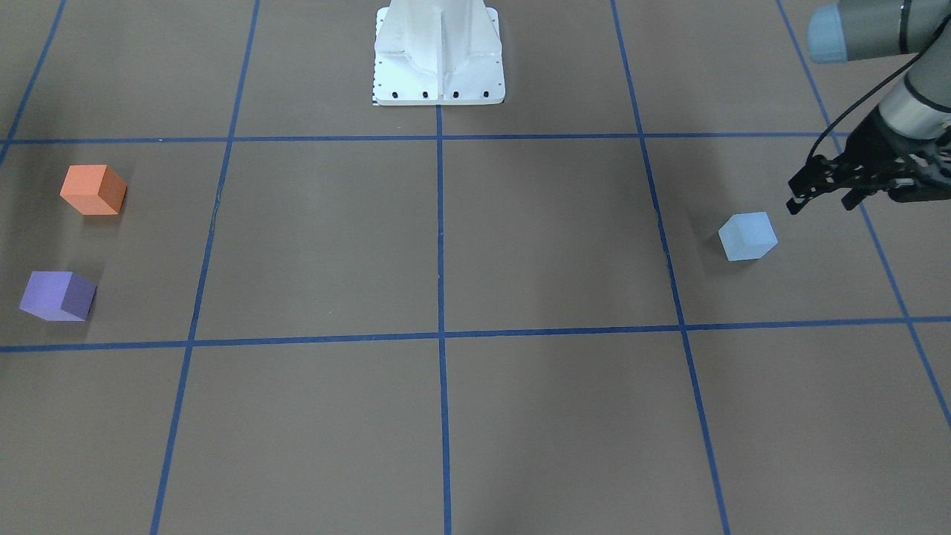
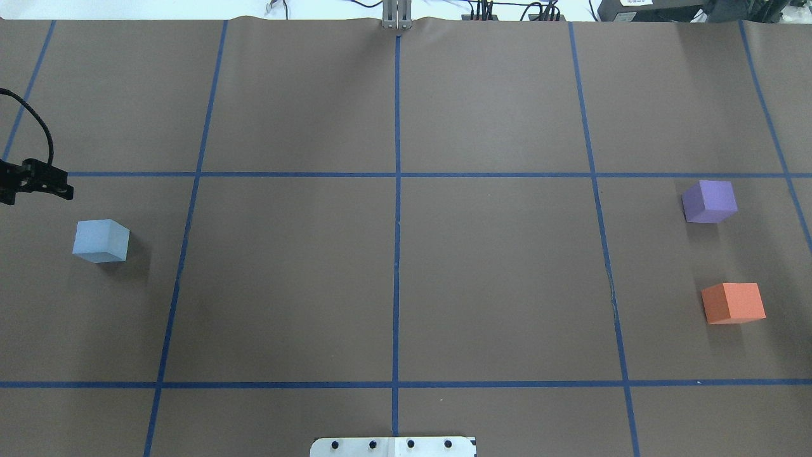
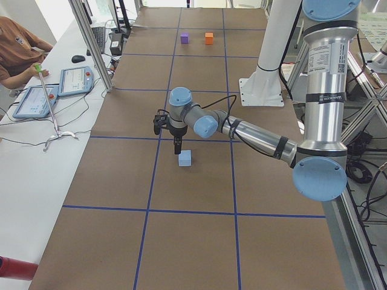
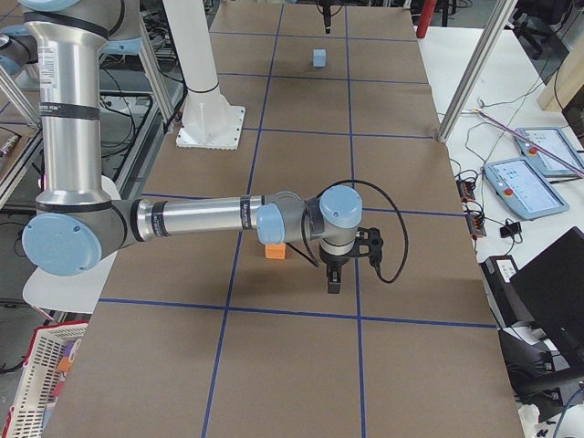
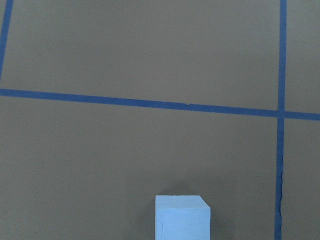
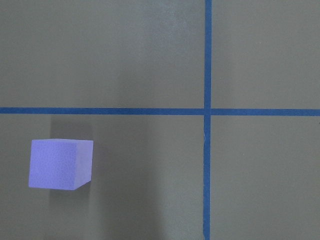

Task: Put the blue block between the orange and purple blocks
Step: 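Lower the left gripper onto the light blue cube and grasp it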

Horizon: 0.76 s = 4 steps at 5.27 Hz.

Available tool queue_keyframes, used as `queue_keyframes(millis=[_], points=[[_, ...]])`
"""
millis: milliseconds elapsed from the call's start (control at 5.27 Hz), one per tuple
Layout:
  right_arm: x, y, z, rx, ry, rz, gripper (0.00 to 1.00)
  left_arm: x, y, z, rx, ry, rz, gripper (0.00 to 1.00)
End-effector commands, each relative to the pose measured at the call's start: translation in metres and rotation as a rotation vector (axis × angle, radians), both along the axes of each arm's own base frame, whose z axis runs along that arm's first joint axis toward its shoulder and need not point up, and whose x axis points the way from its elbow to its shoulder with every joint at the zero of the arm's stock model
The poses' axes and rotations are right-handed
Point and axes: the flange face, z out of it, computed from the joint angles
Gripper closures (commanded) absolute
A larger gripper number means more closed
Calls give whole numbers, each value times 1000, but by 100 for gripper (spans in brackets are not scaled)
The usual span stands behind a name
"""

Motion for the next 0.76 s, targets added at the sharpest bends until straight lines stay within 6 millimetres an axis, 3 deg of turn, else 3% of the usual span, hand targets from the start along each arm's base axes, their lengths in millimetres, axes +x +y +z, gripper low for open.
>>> queue_keyframes(millis=[0, 190, 569], points=[[0, -3, -4, 7, -3, -1, 0, 43, 9, 19, 12, -7, -6, 0], [0, -4, -5, 8, -2, 0, 0, 53, 8, 40, 24, -27, -3, 0], [0, -5, -6, 11, 1, 0, 0, 67, 6, 62, 25, -30, 14, 0]])
